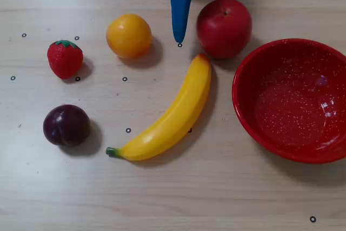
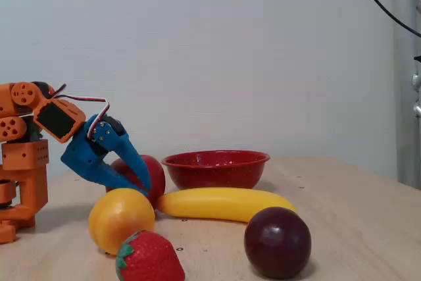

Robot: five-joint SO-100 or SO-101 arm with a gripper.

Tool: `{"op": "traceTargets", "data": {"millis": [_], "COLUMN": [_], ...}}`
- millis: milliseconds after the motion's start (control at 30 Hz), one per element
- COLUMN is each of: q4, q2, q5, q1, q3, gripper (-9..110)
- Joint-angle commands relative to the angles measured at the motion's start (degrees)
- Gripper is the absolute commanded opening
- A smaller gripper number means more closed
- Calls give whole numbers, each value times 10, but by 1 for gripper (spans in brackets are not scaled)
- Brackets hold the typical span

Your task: Put plum in the red bowl.

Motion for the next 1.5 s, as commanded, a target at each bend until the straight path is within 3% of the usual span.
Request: {"op": "traceTargets", "data": {"millis": [0, 567, 800, 1300, 1467], "q4": [-4, 11, 84, 381, 416], "q2": [8, -46, -208, -614, -740], "q5": [-11, 31, 61, 139, 189], "q1": [5, 16, -4, -118, -158], "q3": [6, -56, -246, -766, -944], "gripper": [0, 0, 0, 0, 0]}}
